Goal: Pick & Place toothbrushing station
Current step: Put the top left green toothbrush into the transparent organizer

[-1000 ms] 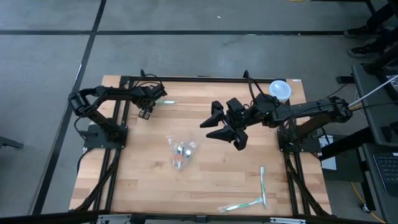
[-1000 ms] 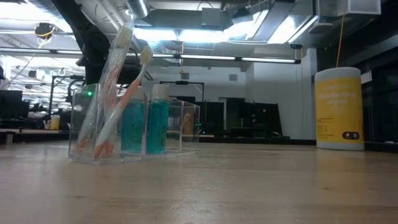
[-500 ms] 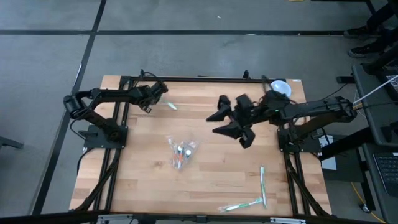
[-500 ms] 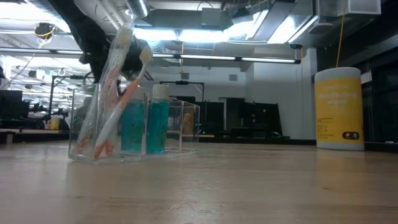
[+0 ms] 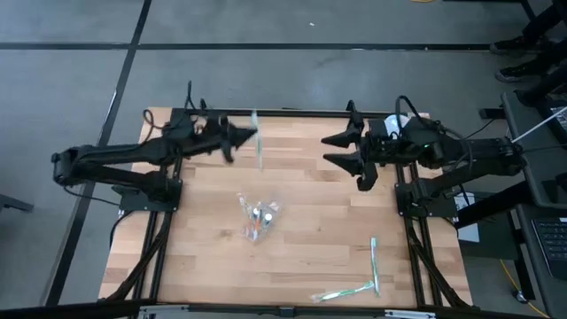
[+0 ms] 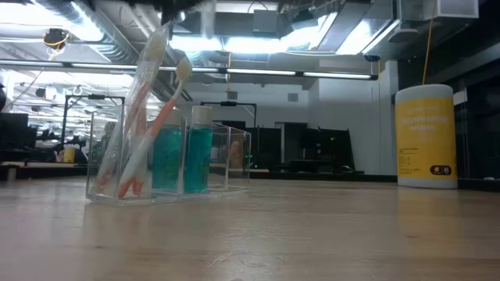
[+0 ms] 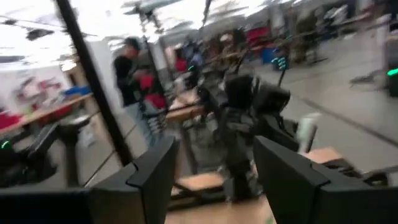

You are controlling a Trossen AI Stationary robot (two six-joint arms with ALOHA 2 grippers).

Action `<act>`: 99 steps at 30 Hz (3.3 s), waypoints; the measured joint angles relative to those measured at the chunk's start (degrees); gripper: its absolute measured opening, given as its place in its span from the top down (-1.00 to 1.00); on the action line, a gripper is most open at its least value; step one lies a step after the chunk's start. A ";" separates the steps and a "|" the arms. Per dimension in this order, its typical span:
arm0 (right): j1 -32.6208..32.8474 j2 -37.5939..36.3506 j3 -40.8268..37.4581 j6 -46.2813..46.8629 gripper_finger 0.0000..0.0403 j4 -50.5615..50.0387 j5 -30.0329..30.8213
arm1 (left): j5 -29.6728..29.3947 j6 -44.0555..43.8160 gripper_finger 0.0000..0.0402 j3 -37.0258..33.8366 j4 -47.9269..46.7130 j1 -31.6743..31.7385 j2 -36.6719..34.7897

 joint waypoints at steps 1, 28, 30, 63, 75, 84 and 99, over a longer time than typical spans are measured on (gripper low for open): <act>0.02 0.10 -0.02 0.45 -0.08 -0.22 -1.61 | 1.27 0.99 0.99 0.99 -2.66 -2.45 -0.58; -3.28 9.96 -0.02 12.14 -0.08 11.44 -19.29 | -11.09 14.35 0.99 28.14 -12.08 -23.99 22.26; -3.28 9.99 -0.04 11.76 -0.08 11.37 -19.03 | -11.55 14.37 0.99 28.14 -11.99 -24.26 22.26; -4.68 12.46 -0.02 10.28 -0.07 15.17 -17.47 | -12.38 13.35 0.99 28.17 -10.60 -25.20 22.18; -4.68 12.46 -0.02 10.06 0.41 15.26 -18.00 | -12.44 13.35 0.99 28.17 -10.66 -25.20 22.18; -4.39 12.46 -0.02 5.75 0.96 15.30 -18.00 | -12.52 13.33 0.99 28.17 -10.62 -25.20 22.18; -4.39 12.48 -0.06 4.15 0.99 19.60 -17.71 | -22.08 18.45 0.43 28.30 -17.51 -25.18 17.89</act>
